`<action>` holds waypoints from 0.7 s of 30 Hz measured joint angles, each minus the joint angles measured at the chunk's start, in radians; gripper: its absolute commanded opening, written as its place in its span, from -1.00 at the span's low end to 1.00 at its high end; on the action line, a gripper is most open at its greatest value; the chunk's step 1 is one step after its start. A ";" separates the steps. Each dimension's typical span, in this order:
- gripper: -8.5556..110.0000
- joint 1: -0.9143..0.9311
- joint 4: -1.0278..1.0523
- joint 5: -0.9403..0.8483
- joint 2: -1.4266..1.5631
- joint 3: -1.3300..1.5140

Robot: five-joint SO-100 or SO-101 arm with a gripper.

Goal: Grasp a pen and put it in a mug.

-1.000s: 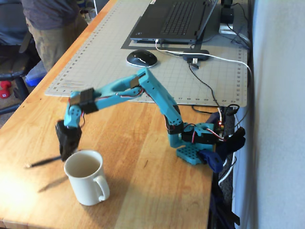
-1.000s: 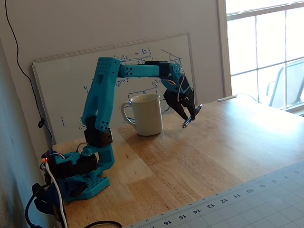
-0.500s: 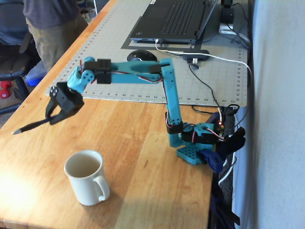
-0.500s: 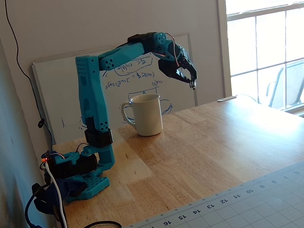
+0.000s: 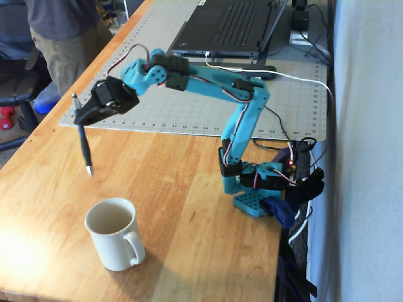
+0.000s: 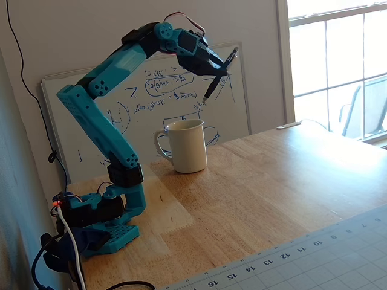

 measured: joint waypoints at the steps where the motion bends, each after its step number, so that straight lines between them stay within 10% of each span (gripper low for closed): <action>1: -0.83 -0.018 0.000 -0.046 0.017 0.018; 21: -0.83 -0.288 -0.239 -0.296 0.009 0.236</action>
